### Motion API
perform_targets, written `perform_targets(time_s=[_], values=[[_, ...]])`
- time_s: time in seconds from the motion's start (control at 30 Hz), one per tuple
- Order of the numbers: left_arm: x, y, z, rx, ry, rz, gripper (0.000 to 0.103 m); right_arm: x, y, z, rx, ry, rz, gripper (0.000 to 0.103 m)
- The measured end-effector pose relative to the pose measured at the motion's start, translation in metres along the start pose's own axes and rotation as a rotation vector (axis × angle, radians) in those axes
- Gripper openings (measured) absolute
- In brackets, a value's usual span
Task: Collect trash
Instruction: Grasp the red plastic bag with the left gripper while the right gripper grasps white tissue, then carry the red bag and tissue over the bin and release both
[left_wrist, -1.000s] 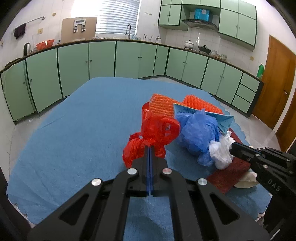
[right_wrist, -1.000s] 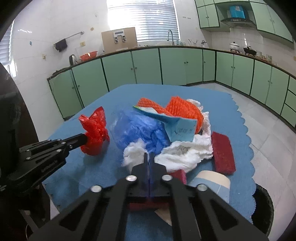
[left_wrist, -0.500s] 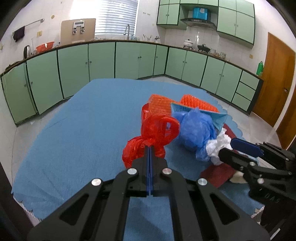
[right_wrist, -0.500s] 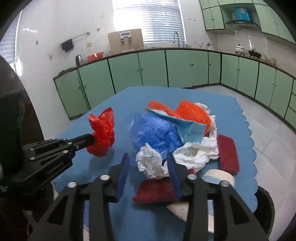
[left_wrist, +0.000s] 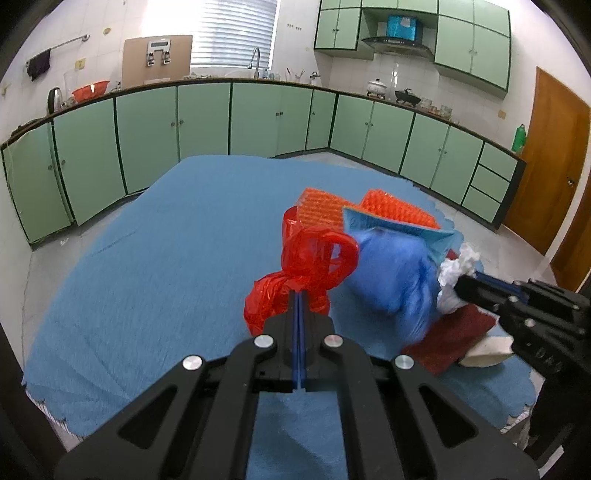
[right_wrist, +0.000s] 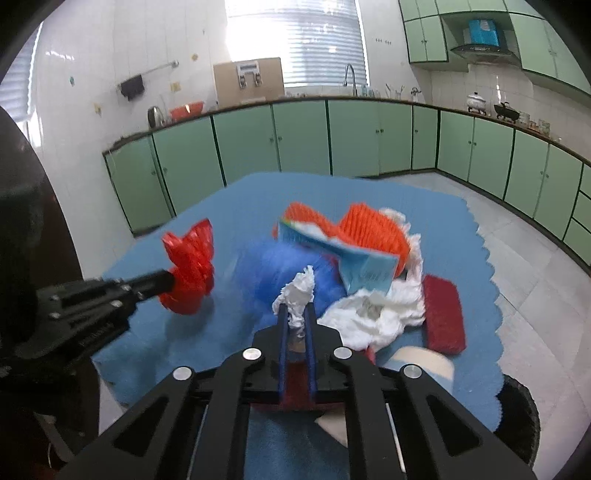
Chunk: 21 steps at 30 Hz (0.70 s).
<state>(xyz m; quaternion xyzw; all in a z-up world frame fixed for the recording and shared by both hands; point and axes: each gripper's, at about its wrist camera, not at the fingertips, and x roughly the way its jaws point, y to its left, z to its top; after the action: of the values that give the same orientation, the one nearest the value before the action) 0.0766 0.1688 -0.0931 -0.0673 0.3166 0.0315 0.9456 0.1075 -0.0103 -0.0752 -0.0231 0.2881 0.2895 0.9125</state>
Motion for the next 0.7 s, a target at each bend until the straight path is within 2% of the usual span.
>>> perform_targets(time_s=[0.37, 0.7], values=[[-0.031, -0.033, 0.027, 0.023, -0.086, -0.078, 0.000, -0.055, -0.033, 0.028, 0.121, -0.126, 0.053, 0.008], [-0.045, -0.088, 0.045, 0.082, -0.132, -0.211, 0.000, -0.103, -0.061, 0.034, 0.145, -0.209, -0.011, 0.008]])
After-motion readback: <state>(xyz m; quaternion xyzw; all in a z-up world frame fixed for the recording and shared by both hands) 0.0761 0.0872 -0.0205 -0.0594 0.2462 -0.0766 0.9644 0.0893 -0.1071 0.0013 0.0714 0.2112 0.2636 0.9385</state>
